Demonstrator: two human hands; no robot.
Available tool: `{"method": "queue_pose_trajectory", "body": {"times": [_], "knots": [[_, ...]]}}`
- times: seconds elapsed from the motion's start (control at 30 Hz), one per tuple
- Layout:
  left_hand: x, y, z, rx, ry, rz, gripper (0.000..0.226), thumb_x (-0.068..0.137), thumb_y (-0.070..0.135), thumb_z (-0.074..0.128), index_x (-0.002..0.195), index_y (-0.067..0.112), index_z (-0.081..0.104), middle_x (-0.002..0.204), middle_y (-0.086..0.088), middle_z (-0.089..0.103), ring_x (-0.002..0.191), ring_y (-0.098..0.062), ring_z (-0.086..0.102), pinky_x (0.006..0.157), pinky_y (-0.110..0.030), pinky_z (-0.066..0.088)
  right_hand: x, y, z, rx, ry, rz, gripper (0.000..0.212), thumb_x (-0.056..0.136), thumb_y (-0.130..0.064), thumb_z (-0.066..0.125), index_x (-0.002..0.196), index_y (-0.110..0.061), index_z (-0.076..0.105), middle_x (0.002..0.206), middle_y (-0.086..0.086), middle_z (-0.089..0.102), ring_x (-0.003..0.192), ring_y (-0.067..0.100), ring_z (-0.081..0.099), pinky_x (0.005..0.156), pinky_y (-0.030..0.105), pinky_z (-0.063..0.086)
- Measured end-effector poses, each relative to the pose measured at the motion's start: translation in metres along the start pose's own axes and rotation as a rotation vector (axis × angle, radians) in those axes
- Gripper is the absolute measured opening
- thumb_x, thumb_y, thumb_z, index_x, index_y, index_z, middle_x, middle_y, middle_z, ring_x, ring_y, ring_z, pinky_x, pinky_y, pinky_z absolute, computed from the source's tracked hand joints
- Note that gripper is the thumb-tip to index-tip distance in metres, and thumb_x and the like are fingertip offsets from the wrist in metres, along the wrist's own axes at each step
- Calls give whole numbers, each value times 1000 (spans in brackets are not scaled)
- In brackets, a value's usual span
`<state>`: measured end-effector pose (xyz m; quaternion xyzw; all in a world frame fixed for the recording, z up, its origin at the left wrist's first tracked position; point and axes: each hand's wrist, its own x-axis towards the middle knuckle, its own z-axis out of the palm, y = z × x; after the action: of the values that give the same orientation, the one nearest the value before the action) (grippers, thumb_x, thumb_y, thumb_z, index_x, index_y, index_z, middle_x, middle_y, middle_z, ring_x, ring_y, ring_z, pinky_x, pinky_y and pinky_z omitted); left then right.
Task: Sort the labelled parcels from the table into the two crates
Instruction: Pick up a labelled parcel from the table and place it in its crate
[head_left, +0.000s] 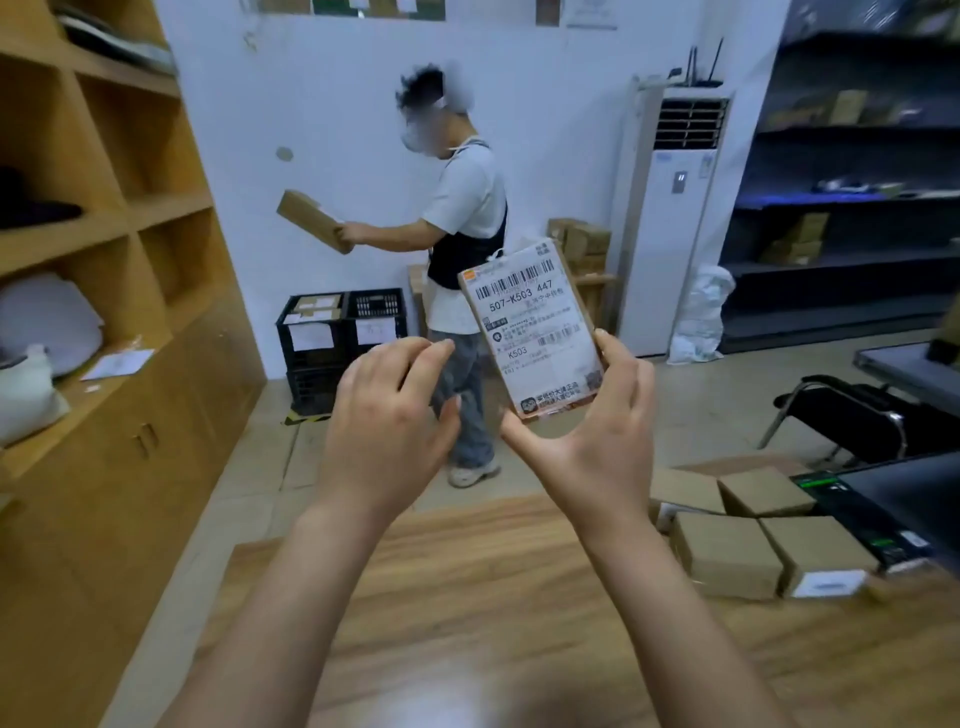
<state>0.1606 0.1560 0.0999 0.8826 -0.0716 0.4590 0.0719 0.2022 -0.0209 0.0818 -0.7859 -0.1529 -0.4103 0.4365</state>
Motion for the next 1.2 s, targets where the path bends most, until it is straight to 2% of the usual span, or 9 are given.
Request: {"method": "queue_pose_trajectory", "body": {"times": [0.07,0.17,0.27,0.33,0.53,0.77,0.9,1.07,1.2], "knots": [[17,6,-13,-13,61,35,44,87,26,60,128,9,58,121,-10,58,113,-30,53,97,-46,43,14,-12,-15,4,63,-50,94,62,-45,81,138,-10,40,121,5,44,112,24,47,93,38,47],[38,16,-26,-35,146,70,43,86,26,61,126,11,58,119,-8,59,113,-29,52,97,-47,42,31,-25,-34,11,135,-88,93,65,-46,81,138,-8,40,124,6,45,116,22,44,98,32,42],[54,26,-33,-74,200,96,43,86,26,62,127,11,58,121,-8,59,115,-29,52,99,-48,42,42,-32,-50,19,180,-116,92,67,-47,81,139,-7,39,127,6,43,118,23,44,98,38,44],[63,32,-35,-91,228,116,44,85,25,63,127,11,58,120,-9,59,116,-30,52,100,-48,42,47,-34,-59,8,198,-124,93,68,-49,81,139,-7,39,127,5,42,117,20,44,98,35,44],[79,55,-33,-116,220,149,47,83,30,57,126,11,59,120,-10,59,114,-31,52,101,-48,41,54,-27,-82,-30,243,-128,94,65,-42,86,139,-7,39,128,5,43,119,22,45,97,40,46],[87,89,-25,-153,228,190,44,81,27,62,122,9,60,116,-10,59,109,-29,54,98,-44,40,60,-12,-107,-87,281,-101,95,64,-43,86,139,-7,40,127,5,44,118,20,45,97,36,45],[88,112,-17,-152,201,189,45,81,28,62,123,10,60,116,-9,59,110,-29,53,97,-46,42,64,3,-122,-90,296,-90,94,64,-40,87,139,-7,40,126,4,43,118,18,43,96,23,39],[95,144,-4,-153,195,197,44,83,27,62,122,9,61,116,-10,59,110,-29,54,100,-41,38,72,30,-148,-84,282,-90,95,64,-40,87,140,-8,39,124,-5,38,117,12,40,96,15,34],[102,176,12,-159,168,188,45,82,28,61,122,9,60,116,-11,59,109,-31,56,98,-48,42,82,55,-173,-86,273,-69,95,64,-41,87,139,-10,39,126,-3,39,116,7,37,92,4,30]]}}
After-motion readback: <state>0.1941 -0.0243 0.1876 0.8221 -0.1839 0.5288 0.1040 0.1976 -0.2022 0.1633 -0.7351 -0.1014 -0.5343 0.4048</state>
